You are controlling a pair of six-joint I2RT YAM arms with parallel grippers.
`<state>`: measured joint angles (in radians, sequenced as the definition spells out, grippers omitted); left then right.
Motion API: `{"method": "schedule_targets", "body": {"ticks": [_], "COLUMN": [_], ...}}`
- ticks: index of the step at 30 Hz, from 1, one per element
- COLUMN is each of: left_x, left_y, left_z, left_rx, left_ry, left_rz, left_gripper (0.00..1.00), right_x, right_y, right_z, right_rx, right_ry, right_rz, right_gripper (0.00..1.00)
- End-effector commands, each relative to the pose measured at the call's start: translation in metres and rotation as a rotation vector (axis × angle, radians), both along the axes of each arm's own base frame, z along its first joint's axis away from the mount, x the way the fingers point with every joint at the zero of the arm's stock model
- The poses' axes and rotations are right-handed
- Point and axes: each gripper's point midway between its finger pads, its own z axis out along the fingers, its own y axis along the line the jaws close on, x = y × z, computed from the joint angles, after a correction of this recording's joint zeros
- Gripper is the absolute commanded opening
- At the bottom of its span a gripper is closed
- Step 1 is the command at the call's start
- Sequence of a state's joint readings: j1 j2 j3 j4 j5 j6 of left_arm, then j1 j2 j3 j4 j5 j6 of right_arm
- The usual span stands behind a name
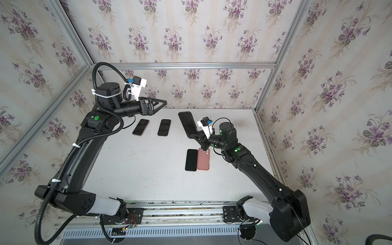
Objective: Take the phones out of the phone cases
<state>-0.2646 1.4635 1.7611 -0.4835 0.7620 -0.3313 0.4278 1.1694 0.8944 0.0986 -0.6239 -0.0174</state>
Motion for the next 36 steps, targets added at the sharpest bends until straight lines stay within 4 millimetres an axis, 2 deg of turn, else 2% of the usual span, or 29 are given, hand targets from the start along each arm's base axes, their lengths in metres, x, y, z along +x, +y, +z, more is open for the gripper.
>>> {"method": "schedule_targets", "body": {"ticks": [1, 4, 10, 17, 21, 23, 27, 31, 36], "left_x": [-0.024, -0.037, -0.046, -0.046, -0.045, -0.044, -0.041, -0.040, -0.040], "left_y": [-0.017, -0.025, -0.033, -0.042, -0.045, -0.046, -0.047, -0.050, -0.052], "left_z": [0.002, -0.003, -0.013, -0.018, -0.023, -0.025, -0.028, -0.026, -0.028], "left_rx": [0.010, 0.017, 0.020, 0.014, 0.018, 0.018, 0.014, 0.001, -0.014], "left_ry": [-0.097, -0.128, -0.138, -0.137, -0.135, -0.127, -0.118, -0.111, -0.093], "left_rz": [-0.187, -0.268, -0.339, -0.389, -0.403, -0.407, -0.417, -0.440, -0.470], "left_gripper": [1.00, 1.00, 1.00, 0.96, 0.78, 0.77, 0.67, 0.50, 0.35], "right_x": [-0.006, -0.015, -0.014, -0.016, -0.018, -0.018, -0.021, -0.022, -0.022], "right_y": [0.008, 0.015, 0.024, 0.037, 0.041, 0.041, 0.044, 0.044, 0.046], "right_z": [0.036, 0.046, 0.060, 0.055, 0.052, 0.053, 0.052, 0.048, 0.045], "right_rx": [0.071, 0.135, 0.247, 0.260, 0.264, 0.267, 0.269, 0.265, 0.264], "right_ry": [-0.171, -0.196, -0.150, -0.095, -0.073, -0.068, -0.059, -0.046, -0.030], "right_rz": [0.075, 0.144, 0.197, 0.271, 0.297, 0.303, 0.322, 0.331, 0.340], "right_gripper": [0.00, 0.00, 0.00, 0.00, 0.00, 0.00, 0.00, 0.00, 0.00]}}
